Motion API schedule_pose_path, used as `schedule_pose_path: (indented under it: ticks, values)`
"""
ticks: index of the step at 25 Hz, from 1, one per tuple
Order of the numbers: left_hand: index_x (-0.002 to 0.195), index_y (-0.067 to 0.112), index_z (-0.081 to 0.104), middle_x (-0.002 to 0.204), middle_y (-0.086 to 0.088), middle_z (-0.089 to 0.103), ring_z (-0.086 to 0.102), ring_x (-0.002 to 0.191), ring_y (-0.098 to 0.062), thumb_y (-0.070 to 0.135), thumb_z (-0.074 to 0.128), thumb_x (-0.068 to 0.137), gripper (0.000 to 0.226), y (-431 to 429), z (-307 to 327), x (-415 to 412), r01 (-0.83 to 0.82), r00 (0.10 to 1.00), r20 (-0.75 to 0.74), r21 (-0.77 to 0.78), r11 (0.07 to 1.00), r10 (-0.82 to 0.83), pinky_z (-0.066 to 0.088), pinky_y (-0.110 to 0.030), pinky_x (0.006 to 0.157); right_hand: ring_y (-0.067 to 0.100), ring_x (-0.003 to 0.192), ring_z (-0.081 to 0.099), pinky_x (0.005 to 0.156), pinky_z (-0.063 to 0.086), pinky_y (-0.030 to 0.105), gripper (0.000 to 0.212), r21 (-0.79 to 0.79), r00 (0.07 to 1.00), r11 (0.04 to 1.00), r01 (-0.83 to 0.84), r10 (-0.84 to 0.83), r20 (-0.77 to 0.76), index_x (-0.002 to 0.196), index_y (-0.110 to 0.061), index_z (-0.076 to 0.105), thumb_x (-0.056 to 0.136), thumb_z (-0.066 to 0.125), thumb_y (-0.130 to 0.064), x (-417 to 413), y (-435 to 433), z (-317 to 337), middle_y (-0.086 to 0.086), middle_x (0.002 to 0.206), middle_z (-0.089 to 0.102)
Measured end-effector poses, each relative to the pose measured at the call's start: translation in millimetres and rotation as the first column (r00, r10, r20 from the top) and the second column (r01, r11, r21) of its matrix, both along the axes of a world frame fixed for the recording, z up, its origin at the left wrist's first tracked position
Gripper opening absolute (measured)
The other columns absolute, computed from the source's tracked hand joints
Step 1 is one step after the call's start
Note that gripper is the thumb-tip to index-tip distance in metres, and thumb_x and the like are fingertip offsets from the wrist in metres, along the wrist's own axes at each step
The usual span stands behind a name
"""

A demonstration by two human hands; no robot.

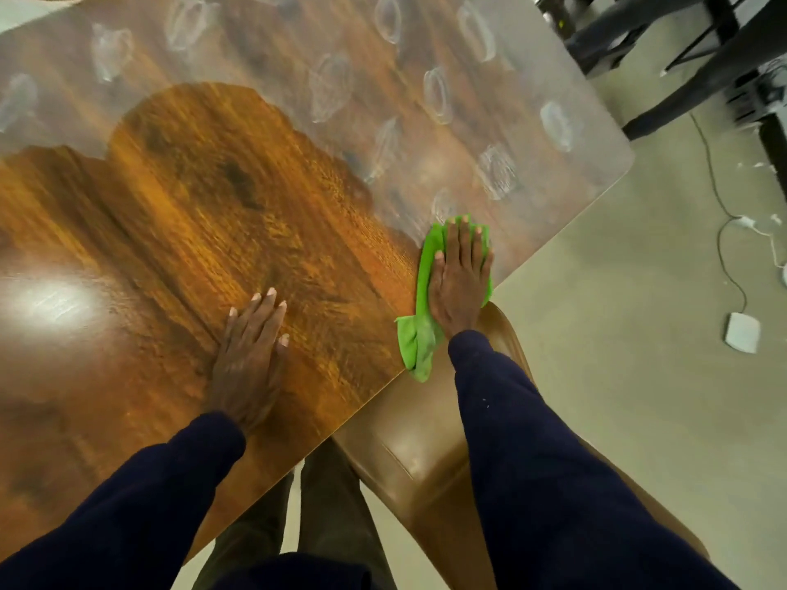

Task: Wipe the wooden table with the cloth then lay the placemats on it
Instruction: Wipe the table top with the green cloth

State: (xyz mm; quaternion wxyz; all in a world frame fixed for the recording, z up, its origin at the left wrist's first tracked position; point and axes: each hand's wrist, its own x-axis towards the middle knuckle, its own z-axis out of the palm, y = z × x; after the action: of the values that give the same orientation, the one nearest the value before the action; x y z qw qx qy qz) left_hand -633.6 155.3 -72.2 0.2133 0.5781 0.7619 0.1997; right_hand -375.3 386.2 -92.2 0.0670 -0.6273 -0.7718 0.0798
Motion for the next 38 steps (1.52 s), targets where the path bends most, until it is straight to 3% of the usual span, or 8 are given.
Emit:
schedule_pose_path:
  ticks: [3, 9, 16, 19, 23, 28, 31, 38]
  values:
    - [0.157, 0.002, 0.041, 0.169, -0.016, 0.032, 0.024, 0.159, -0.032, 0.030, 0.029, 0.111, 0.055, 34.2, -9.1, 3.4, -0.036, 0.995, -0.091, 0.048, 0.998, 0.040, 0.003, -0.041, 0.132, 0.031, 0.165, 0.005, 0.131, 0.007, 0.059, 0.060, 0.008, 0.999, 1.000, 0.027, -0.027, 0.038, 0.169, -0.017, 0.020, 0.113, 0.030, -0.035, -14.7, 9.6, 1.0, 0.008, 0.177, 0.013]
    - [0.163, 0.005, 0.029, 0.174, -0.014, 0.018, 0.010, 0.163, -0.028, 0.025, 0.032, 0.112, 0.055, 76.9, -14.9, -0.4, -0.028, 0.990, -0.133, 0.074, 0.997, 0.038, 0.003, -0.051, 0.132, 0.027, 0.165, 0.001, 0.131, 0.005, 0.060, 0.058, -0.134, 0.882, 0.872, -0.471, 0.468, -0.051, 0.169, -0.021, 0.019, 0.115, 0.029, -0.038, 3.9, -41.3, 6.4, 0.004, 0.178, 0.012]
    - [0.161, 0.002, 0.032, 0.173, -0.017, 0.022, 0.015, 0.162, -0.031, 0.024, 0.033, 0.112, 0.054, 94.5, -29.5, -8.9, -0.080, 0.980, -0.174, 0.092, 0.993, 0.095, 0.007, -0.053, 0.132, 0.029, 0.165, 0.006, 0.130, 0.011, 0.058, 0.059, 0.000, 0.998, 1.000, 0.011, -0.011, 0.054, 0.169, -0.017, 0.020, 0.113, 0.024, -0.037, 8.7, 83.0, -0.6, 0.007, 0.177, 0.015]
    - [0.161, 0.002, 0.032, 0.173, -0.016, 0.022, 0.015, 0.162, -0.031, 0.025, 0.033, 0.111, 0.055, 94.7, -32.6, 2.2, -0.070, 0.984, -0.157, 0.099, 0.993, 0.085, 0.011, -0.057, 0.131, 0.029, 0.165, 0.001, 0.131, 0.007, 0.059, 0.061, -0.063, 0.975, 0.974, -0.217, 0.219, 0.039, 0.170, -0.018, 0.016, 0.113, 0.027, -0.038, -6.8, 47.5, 4.8, 0.006, 0.178, 0.009]
    - [0.161, 0.002, 0.032, 0.172, -0.016, 0.022, 0.015, 0.162, -0.031, 0.025, 0.032, 0.111, 0.056, 95.3, -27.4, 3.0, -0.075, 0.985, -0.149, 0.095, 0.993, 0.088, 0.009, -0.057, 0.131, 0.026, 0.165, 0.002, 0.131, 0.009, 0.061, 0.059, -0.116, 0.810, 0.805, -0.582, 0.586, -0.005, 0.169, -0.020, 0.019, 0.114, 0.029, -0.037, 12.2, 14.8, 4.8, 0.003, 0.178, 0.011]
    - [0.162, 0.002, 0.032, 0.173, -0.016, 0.021, 0.015, 0.162, -0.031, 0.025, 0.032, 0.111, 0.055, 86.0, -19.7, -4.0, -0.144, 0.978, -0.139, 0.079, 0.986, 0.154, 0.011, -0.057, 0.131, 0.028, 0.165, 0.008, 0.131, 0.010, 0.058, 0.059, 0.001, 0.992, 0.993, -0.121, 0.121, 0.035, 0.168, -0.017, 0.023, 0.113, 0.027, -0.036, -24.0, 103.1, 1.1, 0.005, 0.177, 0.017]
    - [0.162, 0.003, 0.031, 0.173, -0.016, 0.022, 0.016, 0.162, -0.032, 0.028, 0.031, 0.111, 0.057, 78.6, -24.4, -3.9, -0.175, 0.973, -0.140, 0.061, 0.983, 0.182, 0.015, -0.061, 0.129, 0.031, 0.164, 0.007, 0.131, 0.010, 0.058, 0.060, 0.004, 0.987, 0.987, -0.160, 0.160, 0.007, 0.168, -0.017, 0.023, 0.112, 0.028, -0.036, -77.9, 107.3, 0.7, 0.008, 0.177, 0.015]
    - [0.164, 0.006, 0.029, 0.174, -0.012, 0.019, 0.014, 0.163, -0.030, 0.029, 0.032, 0.110, 0.059, 73.7, -25.4, -12.2, -0.211, 0.969, -0.123, 0.058, 0.976, 0.217, 0.017, -0.062, 0.129, 0.024, 0.165, 0.004, 0.131, 0.010, 0.059, 0.057, -0.080, 0.614, 0.611, -0.788, 0.789, -0.016, 0.169, -0.023, 0.019, 0.114, 0.032, -0.034, -72.0, 58.4, 5.2, 0.001, 0.177, 0.014]
